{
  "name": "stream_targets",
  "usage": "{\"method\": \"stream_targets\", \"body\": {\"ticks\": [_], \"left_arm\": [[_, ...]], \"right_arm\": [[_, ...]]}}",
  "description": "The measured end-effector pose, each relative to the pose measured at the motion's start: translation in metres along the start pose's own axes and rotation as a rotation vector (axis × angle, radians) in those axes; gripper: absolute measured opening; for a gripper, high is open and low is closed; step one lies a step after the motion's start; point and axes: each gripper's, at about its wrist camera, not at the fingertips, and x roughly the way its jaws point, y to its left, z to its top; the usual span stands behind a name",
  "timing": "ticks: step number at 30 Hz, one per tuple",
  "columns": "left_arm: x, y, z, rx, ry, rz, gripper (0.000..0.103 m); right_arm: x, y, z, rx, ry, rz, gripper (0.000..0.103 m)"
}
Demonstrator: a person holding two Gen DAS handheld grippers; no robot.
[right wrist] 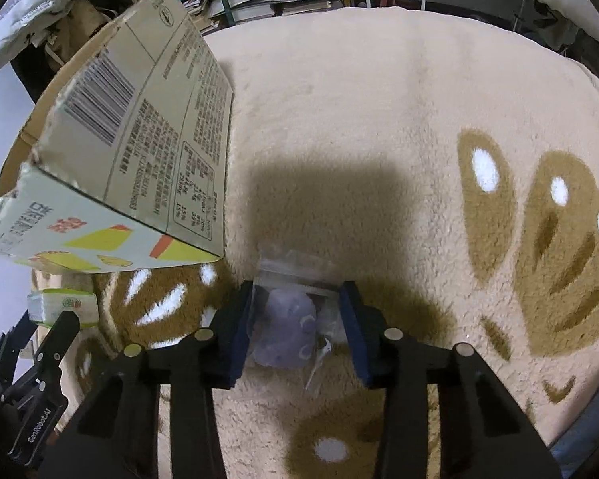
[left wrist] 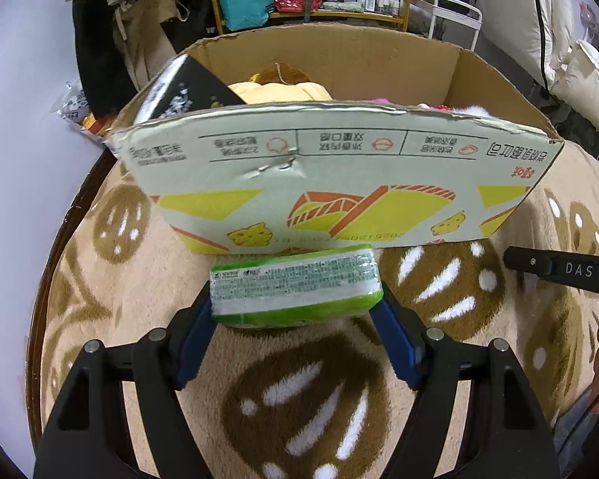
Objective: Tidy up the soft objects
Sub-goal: 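Close the left gripper on the green tissue pack while the right gripper grasps the clear bag, then lift the green pack with the left gripper while the right gripper carries the clear bag over the box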
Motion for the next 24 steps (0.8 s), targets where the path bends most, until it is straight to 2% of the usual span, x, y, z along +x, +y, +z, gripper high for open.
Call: {"method": "stream_targets", "body": {"ticks": [1, 2, 3, 4, 8, 15, 24], "left_arm": [[-0.002, 0.000, -0.001, -0.002, -0.003, 0.001, 0.074], [-0.005, 0.000, -0.003, -0.002, -0.011, 0.007, 0.074], [-0.008, 0.000, -0.003, -0.002, -0.018, 0.012, 0.074], [-0.010, 0.000, -0.004, -0.001, -0.024, 0.017, 0.074], [-0.019, 0.000, -0.006, -0.010, -0.037, 0.017, 0.074], [-0.038, -0.002, -0.010, -0.001, -0.079, 0.044, 0.074], [-0.072, 0.000, -0.007, 0.003, -0.168, 0.075, 0.074]], "right_arm": [[-0.003, 0.000, -0.002, 0.004, -0.005, 0.002, 0.038], [-0.006, 0.000, -0.003, 0.007, -0.013, -0.003, 0.029], [-0.007, -0.001, -0.005, 0.006, -0.018, -0.008, 0.026], [-0.009, -0.001, -0.006, 0.008, -0.019, -0.009, 0.012], [-0.010, -0.001, -0.011, 0.019, -0.006, 0.008, 0.012], [-0.024, 0.002, -0.018, -0.034, -0.045, -0.004, 0.012], [-0.090, 0.017, -0.035, -0.120, -0.217, 0.105, 0.012]]}}
